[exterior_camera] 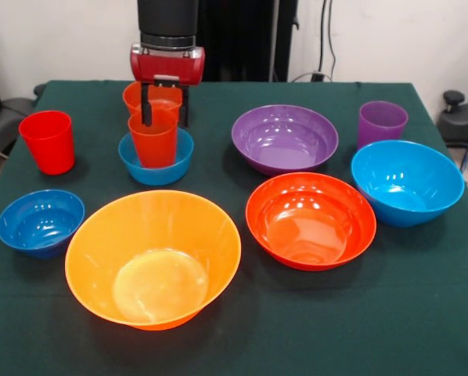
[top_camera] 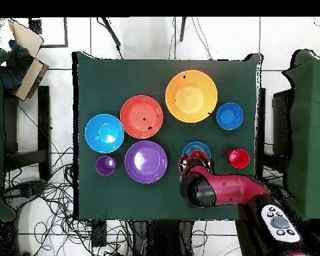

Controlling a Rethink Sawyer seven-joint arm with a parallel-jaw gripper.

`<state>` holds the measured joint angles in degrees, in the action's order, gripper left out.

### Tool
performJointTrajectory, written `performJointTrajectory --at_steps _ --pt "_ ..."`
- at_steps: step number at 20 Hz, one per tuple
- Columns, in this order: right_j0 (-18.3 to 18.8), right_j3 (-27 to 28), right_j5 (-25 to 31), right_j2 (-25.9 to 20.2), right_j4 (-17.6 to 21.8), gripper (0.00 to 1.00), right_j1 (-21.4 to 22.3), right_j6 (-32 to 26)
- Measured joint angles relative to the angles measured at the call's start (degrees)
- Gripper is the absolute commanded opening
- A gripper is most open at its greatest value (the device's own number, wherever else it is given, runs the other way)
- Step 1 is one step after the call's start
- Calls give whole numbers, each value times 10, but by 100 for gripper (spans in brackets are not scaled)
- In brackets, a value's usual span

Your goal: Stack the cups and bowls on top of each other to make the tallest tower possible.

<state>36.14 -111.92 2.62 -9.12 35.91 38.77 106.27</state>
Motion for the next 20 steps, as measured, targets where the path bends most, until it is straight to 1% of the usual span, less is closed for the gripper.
performJointTrajectory --at_steps 6,10,12,17,20 --pt "5 -9 1 -5 -7 100 15 0" --pt "18 -18 11 -21 -23 100 26 0" --pt "27 -24 26 -33 -35 100 36 0" --pt "27 -25 48 -37 -45 100 49 0" --pt "25 -25 49 -38 -45 100 53 0"
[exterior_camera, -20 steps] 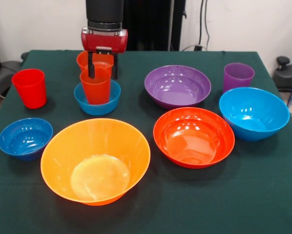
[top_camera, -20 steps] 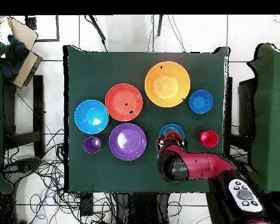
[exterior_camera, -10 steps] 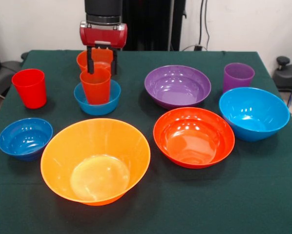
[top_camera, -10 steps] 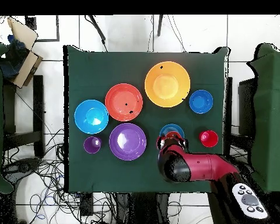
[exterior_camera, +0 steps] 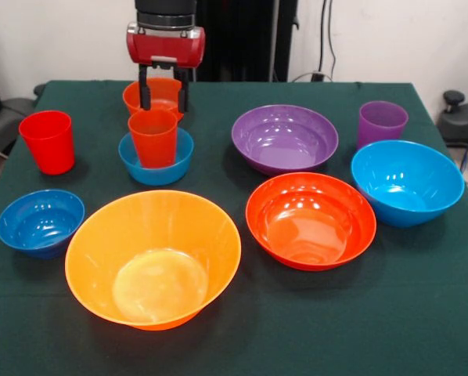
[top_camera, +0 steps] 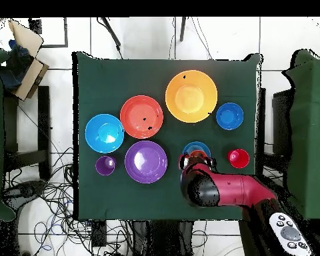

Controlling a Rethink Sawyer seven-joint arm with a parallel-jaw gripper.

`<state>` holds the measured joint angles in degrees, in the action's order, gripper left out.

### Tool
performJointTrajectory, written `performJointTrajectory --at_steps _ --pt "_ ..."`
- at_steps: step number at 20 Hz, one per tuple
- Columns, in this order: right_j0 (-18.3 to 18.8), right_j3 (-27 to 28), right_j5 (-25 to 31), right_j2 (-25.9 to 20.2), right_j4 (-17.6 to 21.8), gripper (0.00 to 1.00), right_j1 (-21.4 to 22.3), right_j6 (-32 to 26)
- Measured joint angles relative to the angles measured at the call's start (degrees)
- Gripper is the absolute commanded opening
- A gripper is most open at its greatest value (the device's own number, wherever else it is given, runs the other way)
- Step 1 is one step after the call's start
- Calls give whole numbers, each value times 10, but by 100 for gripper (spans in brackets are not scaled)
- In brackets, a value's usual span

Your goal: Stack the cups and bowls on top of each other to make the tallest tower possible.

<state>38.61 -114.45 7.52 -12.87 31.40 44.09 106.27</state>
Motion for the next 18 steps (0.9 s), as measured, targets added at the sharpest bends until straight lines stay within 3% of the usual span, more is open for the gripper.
performJointTrajectory --at_steps 10,18 --pt "3 1 13 -21 -11 100 0 0" --pt "5 26 94 -36 -38 100 14 0"
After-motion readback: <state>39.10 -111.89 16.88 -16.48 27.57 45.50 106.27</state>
